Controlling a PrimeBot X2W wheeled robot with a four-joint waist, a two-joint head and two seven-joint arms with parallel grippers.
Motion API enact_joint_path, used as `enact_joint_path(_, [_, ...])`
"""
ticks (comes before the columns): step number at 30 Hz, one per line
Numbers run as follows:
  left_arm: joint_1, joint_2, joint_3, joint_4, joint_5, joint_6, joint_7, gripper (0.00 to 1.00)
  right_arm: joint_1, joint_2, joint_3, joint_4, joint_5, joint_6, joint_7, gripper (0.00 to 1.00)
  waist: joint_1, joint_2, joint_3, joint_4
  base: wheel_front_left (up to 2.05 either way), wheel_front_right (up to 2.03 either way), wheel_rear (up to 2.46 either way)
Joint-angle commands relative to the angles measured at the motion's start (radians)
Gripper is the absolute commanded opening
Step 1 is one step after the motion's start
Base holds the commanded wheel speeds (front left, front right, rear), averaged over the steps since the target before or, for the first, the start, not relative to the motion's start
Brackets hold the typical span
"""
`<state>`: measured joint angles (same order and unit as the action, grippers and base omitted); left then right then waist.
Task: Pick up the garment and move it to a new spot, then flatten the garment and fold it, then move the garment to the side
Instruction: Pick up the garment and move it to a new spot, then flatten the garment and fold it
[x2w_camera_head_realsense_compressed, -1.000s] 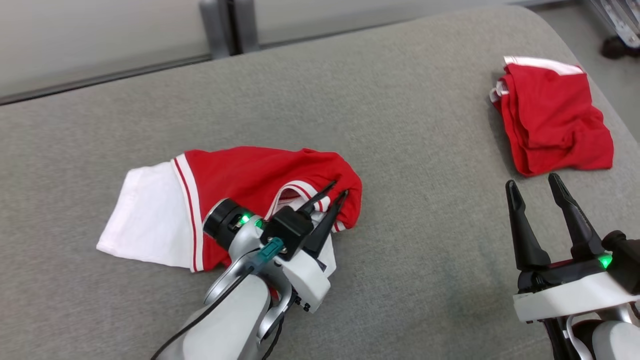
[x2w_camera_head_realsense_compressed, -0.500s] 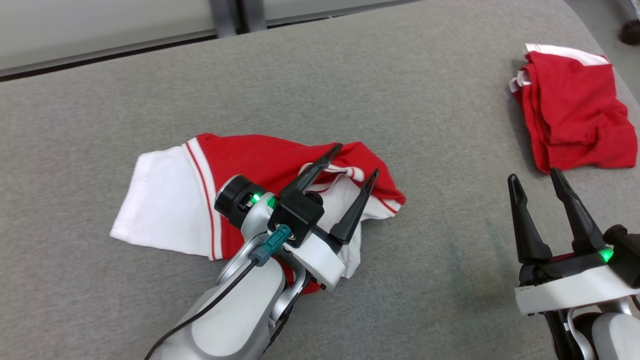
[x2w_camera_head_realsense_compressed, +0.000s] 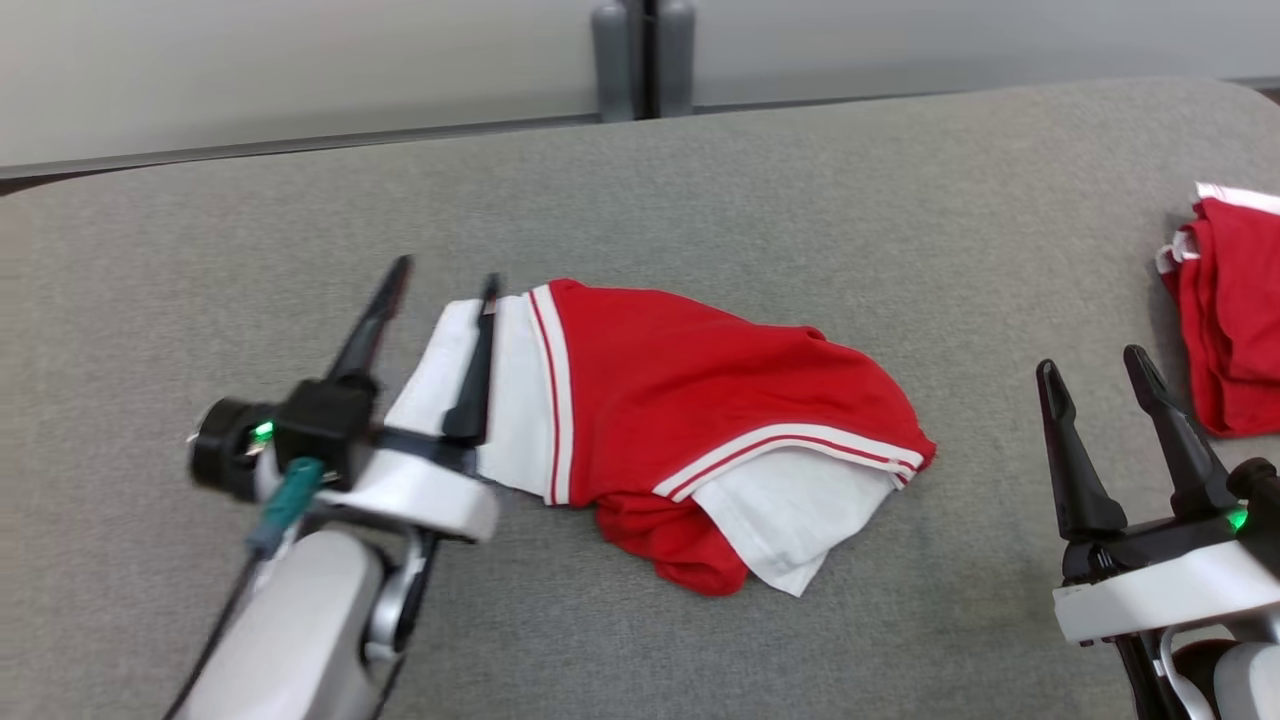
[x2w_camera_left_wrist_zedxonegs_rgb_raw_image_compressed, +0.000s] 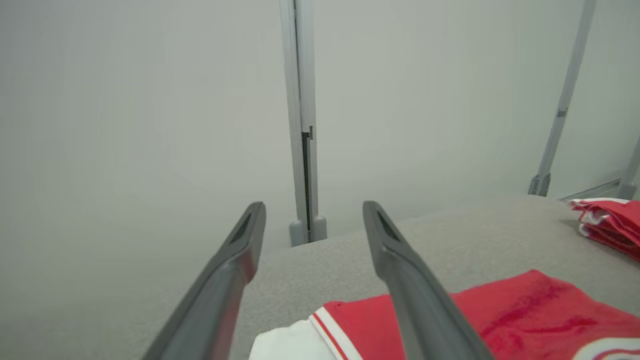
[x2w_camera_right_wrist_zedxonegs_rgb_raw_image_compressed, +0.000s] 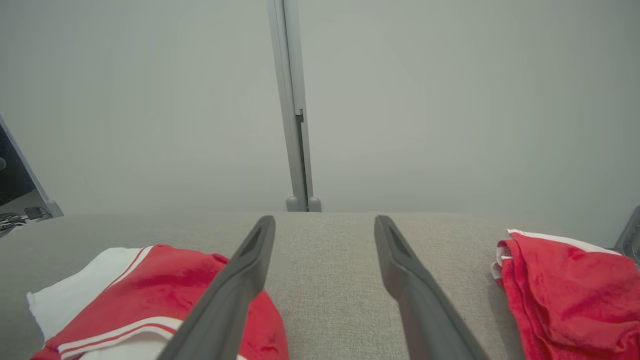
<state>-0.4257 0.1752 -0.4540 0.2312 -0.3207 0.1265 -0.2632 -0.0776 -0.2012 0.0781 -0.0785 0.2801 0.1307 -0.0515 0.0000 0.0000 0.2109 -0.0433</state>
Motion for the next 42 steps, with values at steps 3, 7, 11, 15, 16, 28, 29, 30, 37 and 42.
enact_joint_path(3, [0.080, 0.049, 0.083, -0.024, -0.032, 0.025, -0.001, 1.00, 0.026, -0.007, -0.007, -0.013, -0.013, 0.000, 0.014, 1.00, 0.0000, 0.0000, -0.042, 0.048, 0.00, 0.00, 0.00])
enact_joint_path(7, [0.169, 0.088, 0.162, -0.053, -0.064, 0.034, -0.001, 1.00, 0.050, -0.008, -0.012, -0.022, -0.014, 0.000, 0.029, 1.00, 0.0000, 0.0000, -0.069, 0.072, 0.00, 0.00, 0.00])
enact_joint_path(11, [0.247, 0.107, 0.198, -0.082, -0.104, 0.017, -0.001, 1.00, 0.079, -0.004, -0.019, -0.029, -0.018, 0.000, 0.042, 1.00, 0.0000, 0.0000, -0.098, 0.090, 0.00, 0.00, 0.00])
enact_joint_path(15, [0.298, 0.133, 0.194, -0.101, -0.104, 0.012, 0.014, 1.00, 0.110, -0.001, -0.023, -0.036, -0.022, 0.000, 0.062, 1.00, 0.0000, 0.0000, -0.128, 0.098, 0.00, 0.00, 0.00])
enact_joint_path(16, [0.308, 0.136, 0.192, -0.109, -0.103, 0.016, 0.017, 1.00, 0.116, 0.000, -0.023, -0.039, -0.023, 0.000, 0.063, 1.00, 0.0000, 0.0000, -0.135, 0.098, 0.00, 0.00, 0.00])
enact_joint_path(28, [0.420, 0.170, 0.150, -0.217, -0.082, 0.050, 0.095, 1.00, 0.197, 0.005, -0.022, -0.056, -0.038, 0.000, 0.105, 1.00, 0.0000, 0.0000, -0.215, 0.091, 0.00, 0.00, 0.00])
enact_joint_path(29, [0.425, 0.172, 0.147, -0.226, -0.081, 0.052, 0.102, 1.00, 0.201, 0.006, -0.020, -0.057, -0.040, 0.000, 0.111, 1.00, 0.0000, 0.0000, -0.217, 0.091, 0.00, 0.00, 0.00])
enact_joint_path(30, [0.432, 0.173, 0.144, -0.236, -0.080, 0.054, 0.104, 1.00, 0.205, 0.007, -0.019, -0.060, -0.042, 0.000, 0.112, 1.00, 0.0000, 0.0000, -0.220, 0.091, 0.00, 0.00, 0.00])
enact_joint_path(37, [0.453, 0.180, 0.133, -0.271, -0.074, 0.069, 0.126, 1.00, 0.217, 0.012, -0.021, -0.080, -0.044, 0.000, 0.121, 1.00, 0.0000, 0.0000, -0.224, 0.092, 0.00, 0.00, 0.00])
enact_joint_path(42, [0.455, 0.178, 0.128, -0.278, -0.069, 0.078, 0.126, 1.00, 0.216, 0.014, -0.022, -0.084, -0.045, 0.000, 0.124, 1.00, 0.0000, 0.0000, -0.223, 0.093, 0.00, 0.00, 0.00])
